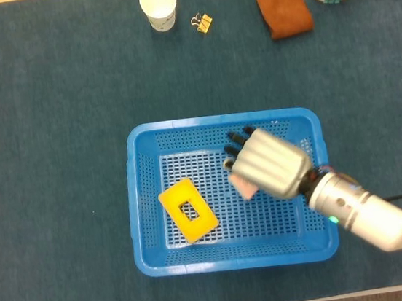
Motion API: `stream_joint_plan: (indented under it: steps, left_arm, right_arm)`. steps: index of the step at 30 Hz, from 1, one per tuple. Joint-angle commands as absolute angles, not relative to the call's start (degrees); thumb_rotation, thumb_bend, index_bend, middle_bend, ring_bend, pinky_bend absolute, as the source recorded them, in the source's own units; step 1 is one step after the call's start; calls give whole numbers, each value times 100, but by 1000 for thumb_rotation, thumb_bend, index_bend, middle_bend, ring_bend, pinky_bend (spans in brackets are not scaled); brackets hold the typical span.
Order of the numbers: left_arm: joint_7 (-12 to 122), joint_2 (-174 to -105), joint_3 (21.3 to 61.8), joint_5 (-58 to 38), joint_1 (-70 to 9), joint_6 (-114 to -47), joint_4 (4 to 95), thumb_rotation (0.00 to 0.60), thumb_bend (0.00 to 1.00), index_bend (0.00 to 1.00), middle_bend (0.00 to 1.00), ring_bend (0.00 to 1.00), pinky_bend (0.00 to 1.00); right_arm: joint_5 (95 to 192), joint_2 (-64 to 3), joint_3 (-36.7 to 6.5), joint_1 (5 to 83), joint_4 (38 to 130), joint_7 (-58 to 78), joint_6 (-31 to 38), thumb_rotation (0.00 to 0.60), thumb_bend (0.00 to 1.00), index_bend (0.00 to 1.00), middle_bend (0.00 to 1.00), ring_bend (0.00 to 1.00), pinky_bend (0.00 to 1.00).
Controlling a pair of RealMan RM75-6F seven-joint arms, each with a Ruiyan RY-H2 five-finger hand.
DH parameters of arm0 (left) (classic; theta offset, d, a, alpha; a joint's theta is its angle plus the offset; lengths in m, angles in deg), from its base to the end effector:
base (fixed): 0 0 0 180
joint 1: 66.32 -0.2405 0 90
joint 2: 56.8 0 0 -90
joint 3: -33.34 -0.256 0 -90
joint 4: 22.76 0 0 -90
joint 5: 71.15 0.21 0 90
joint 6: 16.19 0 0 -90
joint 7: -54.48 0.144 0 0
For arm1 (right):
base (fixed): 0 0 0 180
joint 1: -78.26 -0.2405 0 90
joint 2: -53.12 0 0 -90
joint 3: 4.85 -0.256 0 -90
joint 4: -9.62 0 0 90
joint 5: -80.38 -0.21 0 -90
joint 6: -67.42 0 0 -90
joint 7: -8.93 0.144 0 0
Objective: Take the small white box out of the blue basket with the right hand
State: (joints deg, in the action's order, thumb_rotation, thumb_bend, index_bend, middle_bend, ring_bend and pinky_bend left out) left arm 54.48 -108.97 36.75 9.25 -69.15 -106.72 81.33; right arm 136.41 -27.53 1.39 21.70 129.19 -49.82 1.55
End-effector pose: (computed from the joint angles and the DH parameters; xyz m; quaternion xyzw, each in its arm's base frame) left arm -0.3100 0.1390 0.2231 -0.5212 -0.4091 -0.3605 0.6565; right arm -0.0610 -0.2357 -0.0057 0.8929 -0.1465 0.2671 0.3315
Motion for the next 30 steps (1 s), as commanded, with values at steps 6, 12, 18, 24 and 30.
stream_joint_plan:
  steps: [6, 12, 18, 24, 30]
  left_arm:
    - [5411, -10867, 3678, 930, -6846, -10547, 8122, 600, 230, 327, 319, 232, 239]
    - [5433, -10853, 3681, 966, -6764, -10440, 8154, 600, 230, 327, 319, 232, 239]
    - [5408, -10832, 3668, 1020, -6756, -10454, 8176, 600, 230, 327, 319, 232, 239]
    - [5440, -10813, 3656, 998, -6785, -10494, 8202, 600, 230, 327, 319, 232, 239]
    - [5539, -10834, 3665, 964, -6725, -10411, 8244, 600, 230, 327, 319, 232, 239]
  right_arm:
    - [13781, -1440, -245, 2743, 13201, -3945, -446, 600, 205, 503, 378, 222, 367]
    - [13323, -1293, -504, 2836, 12691, -3652, -307, 600, 204, 503, 378, 222, 368]
    - [12589, -1578, -727, 2726, 12091, -3679, 41, 600, 204, 448, 369, 221, 364]
    - [12498, -1604, -859, 2700, 12022, -3577, 197, 600, 191, 94, 261, 158, 331]
    - [12782, -1309, -888, 2858, 12416, -3436, 32, 600, 185, 34, 219, 126, 319]
